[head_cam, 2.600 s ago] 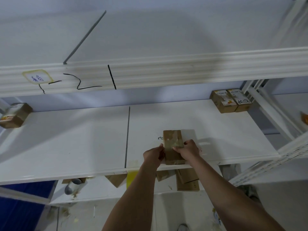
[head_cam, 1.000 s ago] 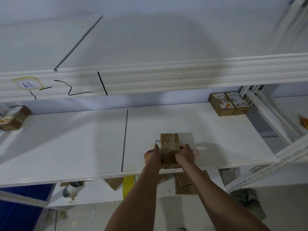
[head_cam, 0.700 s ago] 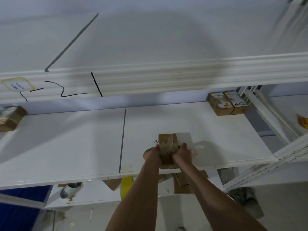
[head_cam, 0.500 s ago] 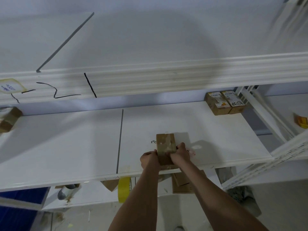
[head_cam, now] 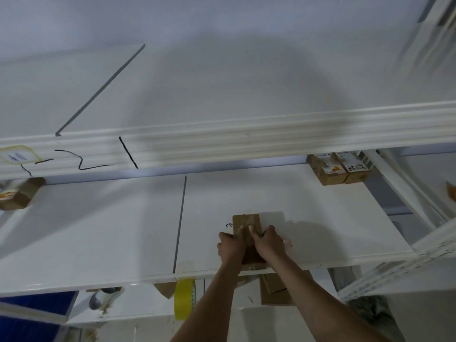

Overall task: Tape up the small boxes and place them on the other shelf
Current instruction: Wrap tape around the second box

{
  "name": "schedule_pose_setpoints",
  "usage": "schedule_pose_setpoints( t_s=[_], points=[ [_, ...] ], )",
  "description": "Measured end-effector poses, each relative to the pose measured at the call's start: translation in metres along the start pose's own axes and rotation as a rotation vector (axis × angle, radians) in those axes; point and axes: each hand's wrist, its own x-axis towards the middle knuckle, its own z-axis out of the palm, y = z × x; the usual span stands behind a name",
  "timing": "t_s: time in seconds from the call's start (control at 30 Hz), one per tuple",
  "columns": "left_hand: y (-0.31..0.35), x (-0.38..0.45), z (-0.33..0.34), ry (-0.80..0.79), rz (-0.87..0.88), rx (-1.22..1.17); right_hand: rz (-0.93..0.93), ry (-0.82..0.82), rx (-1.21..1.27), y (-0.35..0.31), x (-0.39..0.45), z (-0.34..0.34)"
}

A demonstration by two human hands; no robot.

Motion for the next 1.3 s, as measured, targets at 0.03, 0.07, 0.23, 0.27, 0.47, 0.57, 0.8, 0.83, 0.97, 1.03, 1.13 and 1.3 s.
schedule_pose_setpoints(
  t_s=[0.03,0.07,0.23,0.27,0.47,0.57,0.8,0.83,0.97,1.03,1.13,1.3],
  points=[
    [0.004,0.002,0.001,0.01,-0.008,0.019,0.013,0.009,-0.033,-0.002,0.005,0.0],
    [0.007,0.005,0.002,0.016,-0.015,0.032,0.026,0.013,-0.061,-0.004,0.009,-0.001],
    [0.014,0.011,0.002,0.037,-0.056,0.038,0.005,0.042,-0.206,-0.009,0.019,-0.003],
    [0.014,0.012,0.003,0.039,-0.056,0.041,-0.002,0.045,-0.218,-0.009,0.021,-0.001],
    [0.017,0.02,0.005,0.06,-0.041,0.089,0.013,0.003,-0.207,-0.005,0.031,0.005],
    [0.018,0.02,0.004,0.077,-0.033,0.102,-0.021,0.004,-0.239,-0.005,0.031,0.007],
    [0.024,0.011,-0.002,0.022,-0.079,0.048,0.039,0.045,-0.246,-0.012,0.02,0.005],
    [0.026,0.007,-0.003,0.008,-0.086,0.045,0.045,0.071,-0.248,-0.012,0.017,0.005],
    [0.021,-0.003,-0.007,-0.01,-0.061,0.027,0.003,0.104,-0.228,-0.013,-0.001,0.0],
    [0.014,-0.007,-0.008,-0.006,-0.032,0.018,-0.072,0.09,-0.129,-0.008,-0.007,0.003],
    [0.003,-0.007,-0.008,-0.028,0.02,0.056,-0.141,0.081,-0.007,-0.001,-0.015,0.008],
    [-0.014,-0.012,-0.011,-0.078,0.194,0.11,-0.103,0.093,0.056,0.01,-0.014,0.028]
  ],
)
